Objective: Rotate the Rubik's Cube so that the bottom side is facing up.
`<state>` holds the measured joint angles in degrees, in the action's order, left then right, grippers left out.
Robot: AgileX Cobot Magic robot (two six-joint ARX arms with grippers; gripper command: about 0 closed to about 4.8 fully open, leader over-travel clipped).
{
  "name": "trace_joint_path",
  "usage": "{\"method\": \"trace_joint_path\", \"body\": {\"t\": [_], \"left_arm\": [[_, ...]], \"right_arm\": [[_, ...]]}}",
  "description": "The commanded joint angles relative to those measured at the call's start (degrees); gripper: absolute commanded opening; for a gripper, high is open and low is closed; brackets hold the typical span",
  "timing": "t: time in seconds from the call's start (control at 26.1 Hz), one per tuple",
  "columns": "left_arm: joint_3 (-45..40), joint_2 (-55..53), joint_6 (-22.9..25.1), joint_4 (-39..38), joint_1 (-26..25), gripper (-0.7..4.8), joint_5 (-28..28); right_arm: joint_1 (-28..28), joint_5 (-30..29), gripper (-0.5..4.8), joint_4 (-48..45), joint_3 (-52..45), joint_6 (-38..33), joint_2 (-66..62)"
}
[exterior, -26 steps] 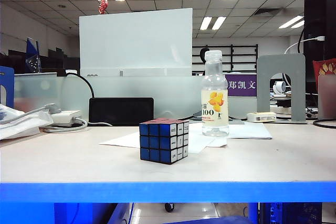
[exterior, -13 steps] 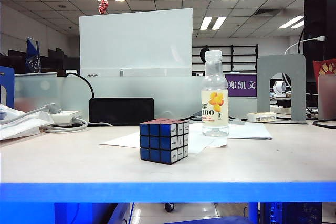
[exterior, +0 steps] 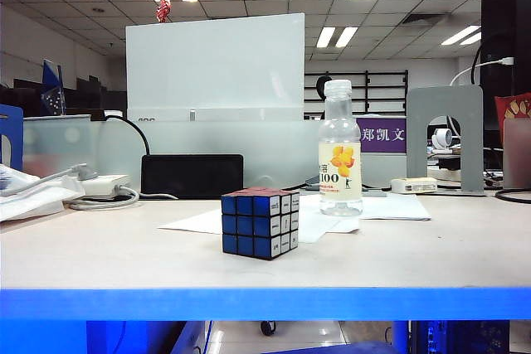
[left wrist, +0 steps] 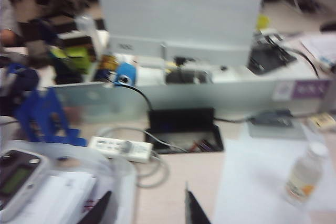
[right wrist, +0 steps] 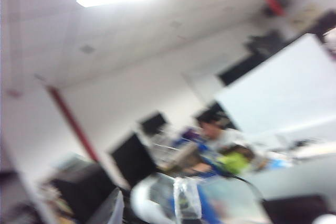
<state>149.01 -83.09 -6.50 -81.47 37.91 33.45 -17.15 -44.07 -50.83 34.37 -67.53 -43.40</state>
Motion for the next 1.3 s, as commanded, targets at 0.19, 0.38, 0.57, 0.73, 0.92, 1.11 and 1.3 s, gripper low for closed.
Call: {"method": "trace_joint_path", "body": {"t": [0.19,0.38,0.57,0.73,0.92,1.11,1.3], "left_arm": [[-16.74,10.05,-2.14,-0.63,0.0,1.8,5.03],[-47.5,26.25,-3.74,13.38,0.0,1.8,5.22],[-73.31,45.37,-5.55,24.98,0.07,1.8,3.8],[-86.71,56.04,-5.97,28.65,0.09,1.78,1.25],[-105.55,74.55,-4.68,41.9,0.15,1.24,-0.26],[-115.84,82.82,-4.57,49.4,0.17,1.11,4.76],[-121.07,81.2,-4.46,52.06,-0.07,0.42,3.63]], "right_arm": [[0.02,5.2,1.24,27.32,0.2,19.1,15.5],[0.02,5.95,1.25,38.47,0.2,26.01,21.14],[0.07,6.73,1.25,43.91,0.09,31.54,24.44],[0.07,7.13,1.25,47.91,-3.23,34.75,30.69],[0.09,10.14,1.25,47.71,-14.99,32.11,43.17],[0.07,9.75,1.25,45.66,-18.12,33.07,43.25],[0.96,12.04,0.69,45.46,-19.37,37.88,43.28]]}}
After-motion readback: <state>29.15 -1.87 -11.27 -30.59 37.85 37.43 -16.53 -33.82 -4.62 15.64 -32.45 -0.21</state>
